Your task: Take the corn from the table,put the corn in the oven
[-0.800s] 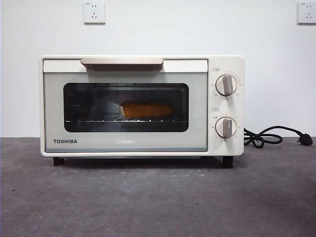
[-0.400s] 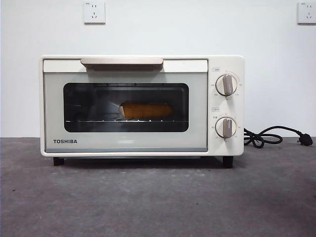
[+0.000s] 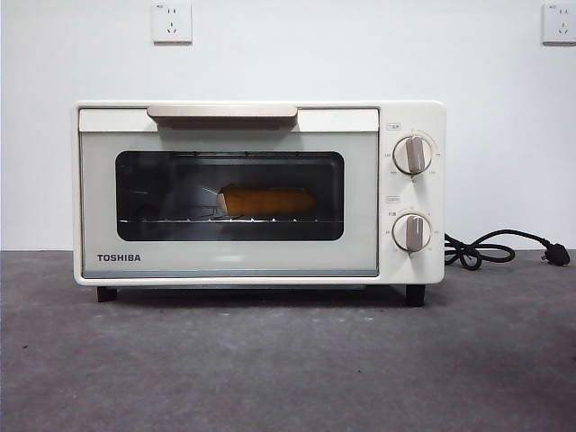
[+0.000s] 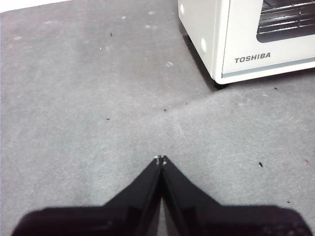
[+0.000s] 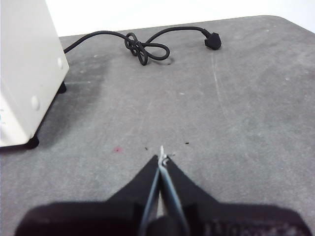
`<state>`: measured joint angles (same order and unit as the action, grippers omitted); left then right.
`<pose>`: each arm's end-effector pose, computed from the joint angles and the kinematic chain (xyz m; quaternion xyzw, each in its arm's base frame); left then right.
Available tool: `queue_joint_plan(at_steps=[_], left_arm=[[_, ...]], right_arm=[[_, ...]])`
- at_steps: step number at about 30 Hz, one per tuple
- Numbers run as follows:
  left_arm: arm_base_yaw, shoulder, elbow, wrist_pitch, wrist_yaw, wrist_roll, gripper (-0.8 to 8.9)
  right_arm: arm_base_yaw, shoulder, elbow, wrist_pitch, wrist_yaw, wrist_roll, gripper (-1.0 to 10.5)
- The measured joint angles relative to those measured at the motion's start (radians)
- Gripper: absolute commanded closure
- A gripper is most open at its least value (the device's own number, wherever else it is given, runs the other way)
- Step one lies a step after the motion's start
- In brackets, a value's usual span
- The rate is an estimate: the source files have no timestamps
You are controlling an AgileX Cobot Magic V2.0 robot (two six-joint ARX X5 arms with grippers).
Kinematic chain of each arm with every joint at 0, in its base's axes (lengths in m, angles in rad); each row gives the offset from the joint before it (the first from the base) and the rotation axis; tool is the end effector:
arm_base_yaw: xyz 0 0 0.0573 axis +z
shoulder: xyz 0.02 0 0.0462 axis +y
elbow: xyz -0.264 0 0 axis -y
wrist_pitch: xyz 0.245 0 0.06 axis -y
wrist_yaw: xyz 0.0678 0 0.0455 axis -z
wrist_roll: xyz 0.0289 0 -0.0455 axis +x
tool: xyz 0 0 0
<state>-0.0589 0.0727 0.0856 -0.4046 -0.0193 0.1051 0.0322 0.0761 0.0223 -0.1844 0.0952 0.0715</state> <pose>0.0902 -0.0048 0.1489 0.0591 0.1932 -0.0296 0.9789 0.0985 0.0004 0.1475 0.0279 0.1174 -0.0355 0.9921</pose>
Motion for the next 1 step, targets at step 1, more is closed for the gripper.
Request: queue_joint_plan(at_steps=[1], left_arm=[[0.000, 0.000, 0.000, 0.000, 0.000, 0.000, 8.17]], right_arm=[[0.000, 0.000, 0.000, 0.000, 0.000, 0.000, 9.5]])
